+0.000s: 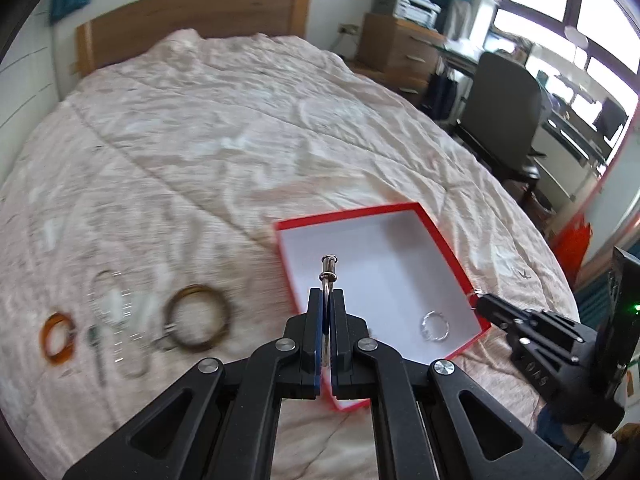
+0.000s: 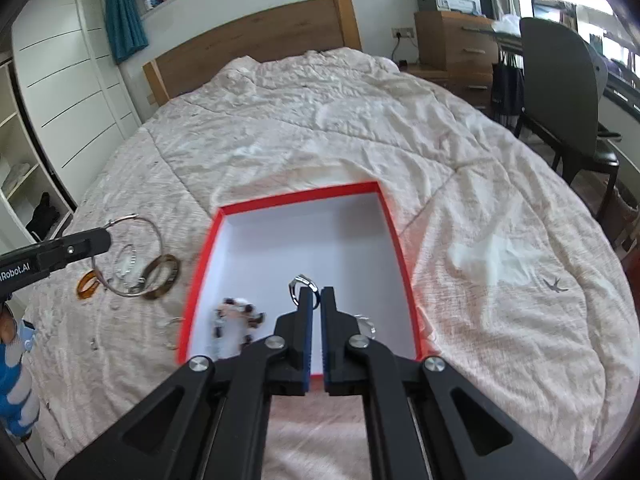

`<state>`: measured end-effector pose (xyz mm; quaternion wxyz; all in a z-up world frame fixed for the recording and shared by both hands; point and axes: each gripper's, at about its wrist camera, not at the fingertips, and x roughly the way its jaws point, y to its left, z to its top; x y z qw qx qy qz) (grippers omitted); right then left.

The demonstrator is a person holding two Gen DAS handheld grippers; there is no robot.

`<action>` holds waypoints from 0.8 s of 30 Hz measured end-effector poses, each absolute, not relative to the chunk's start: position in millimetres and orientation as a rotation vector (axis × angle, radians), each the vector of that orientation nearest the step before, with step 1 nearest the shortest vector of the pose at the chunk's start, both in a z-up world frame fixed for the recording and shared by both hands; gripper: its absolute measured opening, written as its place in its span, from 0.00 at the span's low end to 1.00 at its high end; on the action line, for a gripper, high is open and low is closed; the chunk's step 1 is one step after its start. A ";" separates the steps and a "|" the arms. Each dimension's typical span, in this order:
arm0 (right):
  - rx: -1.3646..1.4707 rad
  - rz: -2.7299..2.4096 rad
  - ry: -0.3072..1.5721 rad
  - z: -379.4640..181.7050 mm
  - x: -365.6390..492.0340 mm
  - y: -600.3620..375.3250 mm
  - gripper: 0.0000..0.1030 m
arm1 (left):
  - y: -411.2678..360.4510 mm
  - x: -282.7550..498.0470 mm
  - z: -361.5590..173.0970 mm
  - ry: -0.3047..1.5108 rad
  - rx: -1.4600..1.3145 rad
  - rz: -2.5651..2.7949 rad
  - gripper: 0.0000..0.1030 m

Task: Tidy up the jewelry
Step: 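Carry the hinged bangle and small ring in both tools into the red box, then open the left tool to release the hinged bangle while the right tool releases the ring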

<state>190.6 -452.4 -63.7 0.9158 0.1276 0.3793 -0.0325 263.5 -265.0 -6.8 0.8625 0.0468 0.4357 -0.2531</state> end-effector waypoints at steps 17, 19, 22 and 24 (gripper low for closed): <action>0.325 -0.036 0.858 -123.1 235.9 -468.5 0.03 | -308.5 304.0 -76.9 1.016 0.125 -0.521 0.03; 0.327 -0.041 0.869 -126.8 237.5 -469.2 0.03 | -307.0 308.6 -84.3 1.037 0.128 -0.504 0.04; 0.322 -0.043 0.886 -131.3 239.2 -470.0 0.03 | -308.0 311.0 -96.2 1.062 0.138 -0.482 0.04; 0.321 -0.047 0.897 -133.7 240.0 -470.8 0.03 | -309.1 311.3 -103.0 1.078 0.141 -0.476 0.04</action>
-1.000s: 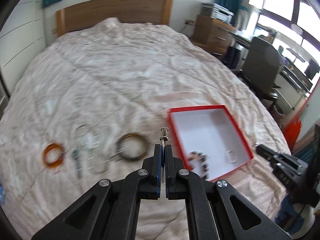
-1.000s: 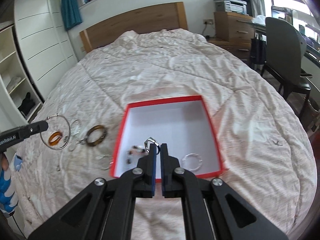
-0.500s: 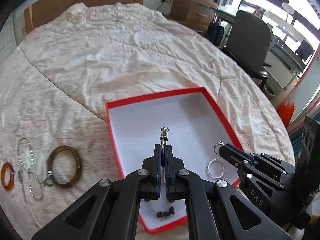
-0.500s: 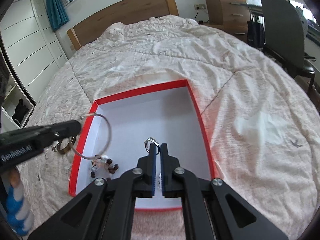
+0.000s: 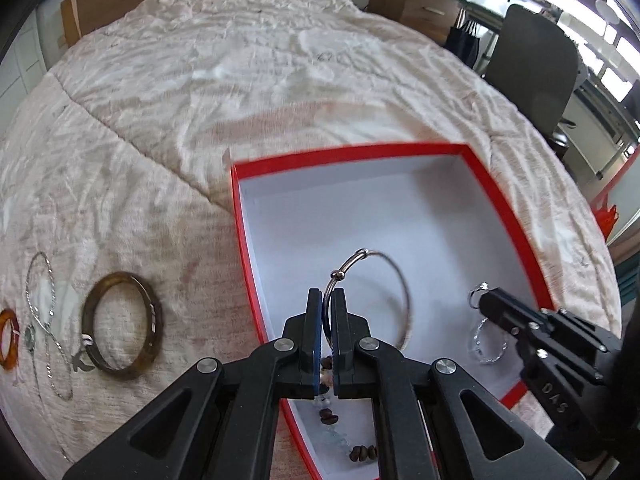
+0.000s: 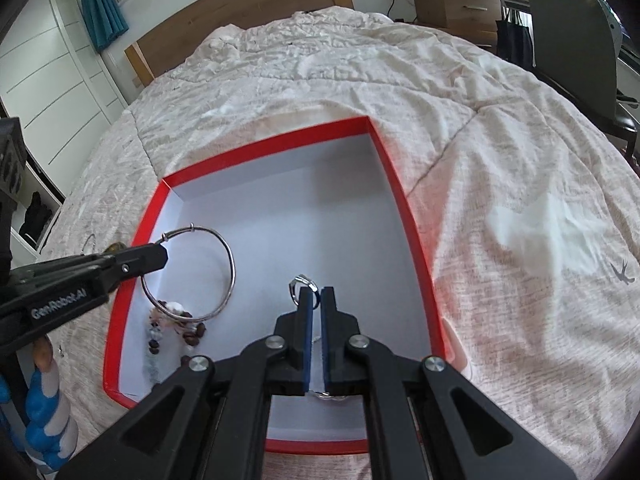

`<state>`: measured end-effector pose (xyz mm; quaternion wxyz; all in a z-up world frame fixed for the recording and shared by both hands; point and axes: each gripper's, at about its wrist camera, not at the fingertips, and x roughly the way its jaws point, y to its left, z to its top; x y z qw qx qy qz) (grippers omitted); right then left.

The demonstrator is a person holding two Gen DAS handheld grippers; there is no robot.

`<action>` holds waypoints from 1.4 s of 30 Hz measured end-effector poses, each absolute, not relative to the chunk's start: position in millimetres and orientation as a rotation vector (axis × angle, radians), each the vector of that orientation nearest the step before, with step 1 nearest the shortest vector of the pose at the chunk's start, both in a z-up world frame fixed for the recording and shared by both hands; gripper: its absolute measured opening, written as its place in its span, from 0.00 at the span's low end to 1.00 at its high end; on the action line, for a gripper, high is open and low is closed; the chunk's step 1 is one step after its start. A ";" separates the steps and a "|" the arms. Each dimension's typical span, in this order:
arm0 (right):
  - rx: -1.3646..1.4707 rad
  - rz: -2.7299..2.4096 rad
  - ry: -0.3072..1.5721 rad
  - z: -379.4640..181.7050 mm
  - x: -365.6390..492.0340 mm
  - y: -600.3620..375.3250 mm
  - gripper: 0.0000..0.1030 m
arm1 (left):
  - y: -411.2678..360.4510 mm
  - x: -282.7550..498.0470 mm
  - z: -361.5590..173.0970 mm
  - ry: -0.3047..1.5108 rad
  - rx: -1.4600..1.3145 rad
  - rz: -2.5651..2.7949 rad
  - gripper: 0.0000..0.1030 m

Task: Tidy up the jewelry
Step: 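Open the left tool to release the hinged bangle while the right tool releases the ring, then lift both open tools away from the red box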

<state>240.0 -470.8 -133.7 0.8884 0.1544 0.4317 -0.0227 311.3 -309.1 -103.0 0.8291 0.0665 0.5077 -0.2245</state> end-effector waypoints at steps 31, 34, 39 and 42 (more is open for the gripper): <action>0.306 -0.137 0.793 -39.5 175.3 -457.3 0.16 | -245.3 256.6 -15.0 0.958 0.054 -0.417 0.37; 0.299 -0.131 0.757 -18.2 160.0 -445.1 0.18 | -216.0 243.7 3.5 0.935 0.047 -0.375 0.42; 0.287 -0.108 0.710 11.6 133.9 -420.9 0.18 | -150.1 213.6 40.0 0.852 0.033 -0.280 0.46; 0.281 -0.090 0.683 26.5 117.7 -404.4 0.18 | -110.2 195.1 56.2 0.815 0.032 -0.220 0.48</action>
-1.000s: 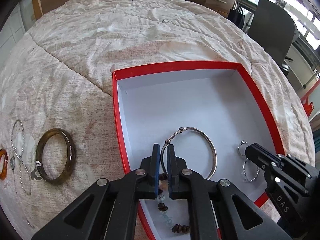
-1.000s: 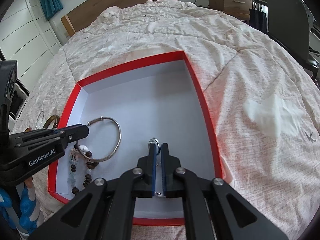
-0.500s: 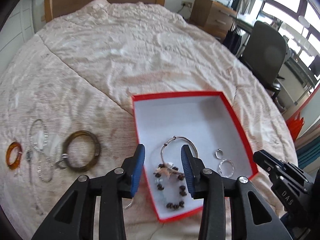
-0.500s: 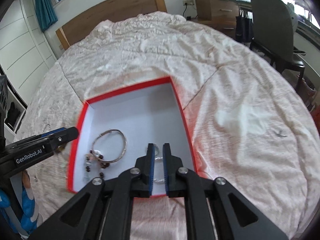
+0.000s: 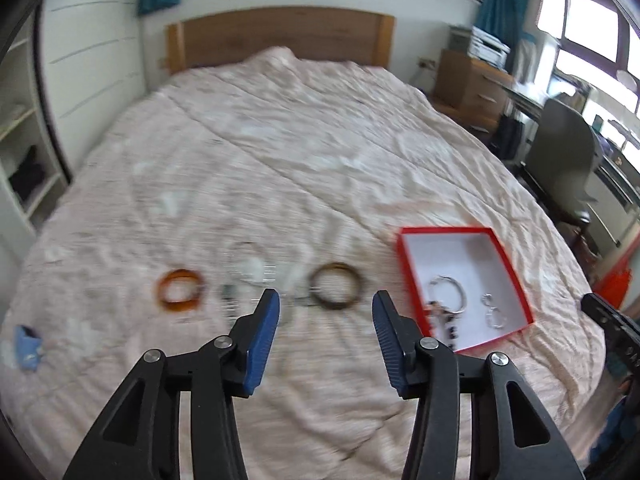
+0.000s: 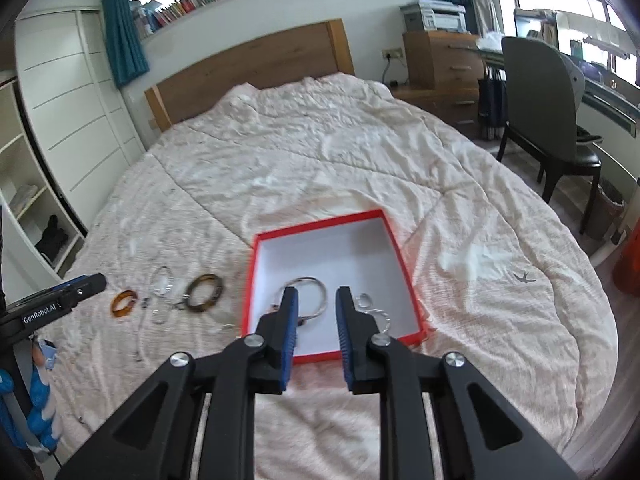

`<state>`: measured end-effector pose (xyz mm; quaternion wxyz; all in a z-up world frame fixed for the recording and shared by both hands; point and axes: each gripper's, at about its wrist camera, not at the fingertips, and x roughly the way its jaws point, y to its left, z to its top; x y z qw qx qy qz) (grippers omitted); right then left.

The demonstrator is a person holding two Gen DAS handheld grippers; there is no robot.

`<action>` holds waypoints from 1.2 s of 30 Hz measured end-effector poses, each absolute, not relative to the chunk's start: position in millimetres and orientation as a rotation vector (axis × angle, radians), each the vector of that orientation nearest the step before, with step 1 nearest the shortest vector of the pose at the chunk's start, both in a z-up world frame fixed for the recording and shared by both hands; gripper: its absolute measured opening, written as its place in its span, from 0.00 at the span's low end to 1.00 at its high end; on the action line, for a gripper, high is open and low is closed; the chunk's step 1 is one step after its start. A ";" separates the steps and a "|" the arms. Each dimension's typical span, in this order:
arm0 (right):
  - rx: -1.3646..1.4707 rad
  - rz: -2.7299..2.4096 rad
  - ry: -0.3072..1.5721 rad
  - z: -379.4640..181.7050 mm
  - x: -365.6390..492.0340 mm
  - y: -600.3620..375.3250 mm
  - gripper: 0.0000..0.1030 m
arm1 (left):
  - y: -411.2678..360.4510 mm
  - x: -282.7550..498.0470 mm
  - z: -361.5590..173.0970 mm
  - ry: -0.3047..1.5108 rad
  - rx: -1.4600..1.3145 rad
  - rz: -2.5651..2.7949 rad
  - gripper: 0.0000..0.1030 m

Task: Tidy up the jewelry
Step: 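Lift both open tools away from the red box, then move both open tools toward the remaining silver rings on the quilt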

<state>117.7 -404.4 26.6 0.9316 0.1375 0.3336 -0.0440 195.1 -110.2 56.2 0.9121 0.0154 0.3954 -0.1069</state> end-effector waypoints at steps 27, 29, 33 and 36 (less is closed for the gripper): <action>0.166 0.069 0.602 78.2 32.8 -284.8 0.18 | 70.4 63.8 88.3 0.689 -0.096 0.010 0.57; 0.169 0.076 0.612 74.2 35.3 -282.6 0.18 | 72.3 65.2 83.6 0.695 -0.099 0.020 0.57; 0.175 0.090 0.639 60.6 43.7 -280.8 0.18 | 68.6 71.8 66.4 0.726 -0.093 0.017 0.56; 0.174 0.102 0.670 45.2 53.9 -278.5 0.18 | 63.1 81.4 48.9 0.758 -0.085 0.003 0.56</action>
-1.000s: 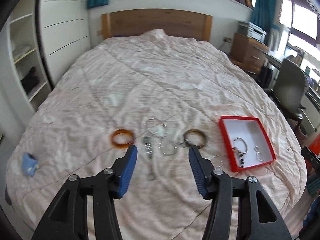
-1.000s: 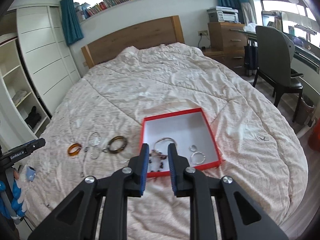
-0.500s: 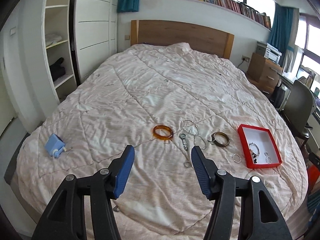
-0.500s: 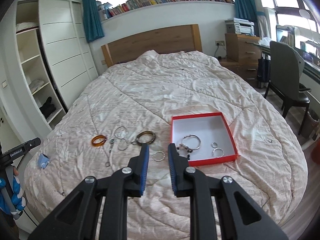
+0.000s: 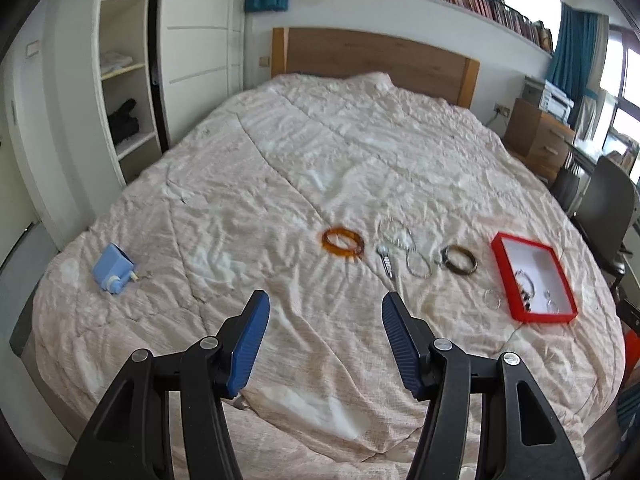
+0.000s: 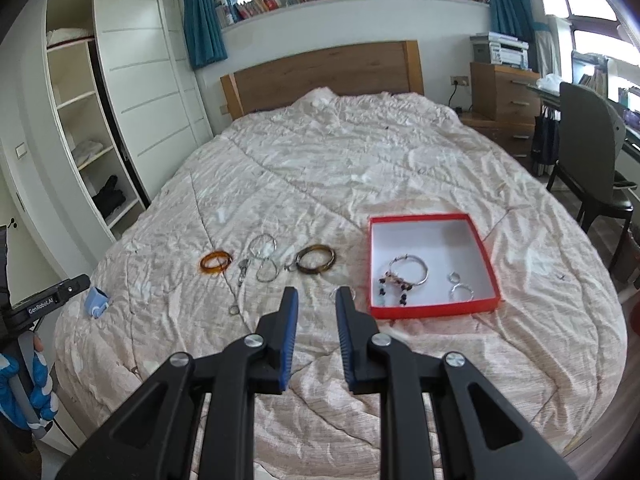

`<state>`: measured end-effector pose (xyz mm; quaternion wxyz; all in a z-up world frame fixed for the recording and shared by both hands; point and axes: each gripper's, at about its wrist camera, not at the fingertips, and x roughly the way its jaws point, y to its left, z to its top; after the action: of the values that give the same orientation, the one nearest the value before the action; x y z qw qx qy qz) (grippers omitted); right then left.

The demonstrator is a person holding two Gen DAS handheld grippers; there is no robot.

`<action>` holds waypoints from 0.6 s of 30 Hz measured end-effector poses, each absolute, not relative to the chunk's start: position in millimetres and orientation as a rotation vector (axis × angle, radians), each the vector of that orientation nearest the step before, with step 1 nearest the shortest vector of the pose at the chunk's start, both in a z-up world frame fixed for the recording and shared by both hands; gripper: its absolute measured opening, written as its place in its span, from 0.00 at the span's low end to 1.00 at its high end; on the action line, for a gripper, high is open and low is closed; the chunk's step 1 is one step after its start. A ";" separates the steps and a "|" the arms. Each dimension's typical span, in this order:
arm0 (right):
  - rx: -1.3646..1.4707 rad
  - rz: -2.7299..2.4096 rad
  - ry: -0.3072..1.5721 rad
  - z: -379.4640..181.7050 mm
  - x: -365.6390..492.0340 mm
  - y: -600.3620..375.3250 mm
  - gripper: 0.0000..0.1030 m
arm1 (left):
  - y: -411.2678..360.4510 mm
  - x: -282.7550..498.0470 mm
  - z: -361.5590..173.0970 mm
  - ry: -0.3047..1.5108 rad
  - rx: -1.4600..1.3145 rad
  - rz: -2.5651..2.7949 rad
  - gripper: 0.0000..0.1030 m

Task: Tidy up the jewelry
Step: 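Move both open tools toward the remaining silver rings on the quilt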

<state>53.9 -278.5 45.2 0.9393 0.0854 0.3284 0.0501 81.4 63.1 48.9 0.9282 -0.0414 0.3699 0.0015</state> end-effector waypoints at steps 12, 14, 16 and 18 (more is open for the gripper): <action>0.192 0.144 0.861 -44.3 135.2 -266.9 0.18 | 19.1 149.4 -40.5 0.914 -0.055 -0.130 0.47; 0.187 0.153 0.885 -56.3 148.5 -265.4 0.18 | 10.3 160.3 -52.7 0.940 -0.052 -0.159 0.42; 0.179 0.163 0.908 -68.0 162.1 -265.3 0.18 | 1.1 172.8 -65.5 0.970 -0.053 -0.186 0.39; 0.181 0.172 0.925 -77.8 174.1 -265.8 0.18 | -5.3 182.6 -75.5 0.989 -0.059 -0.203 0.39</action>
<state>174.1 -265.8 -77.8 0.8874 0.0870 0.4452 0.0827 182.6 -5.3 -75.5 0.8748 -0.0282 0.4738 -0.0973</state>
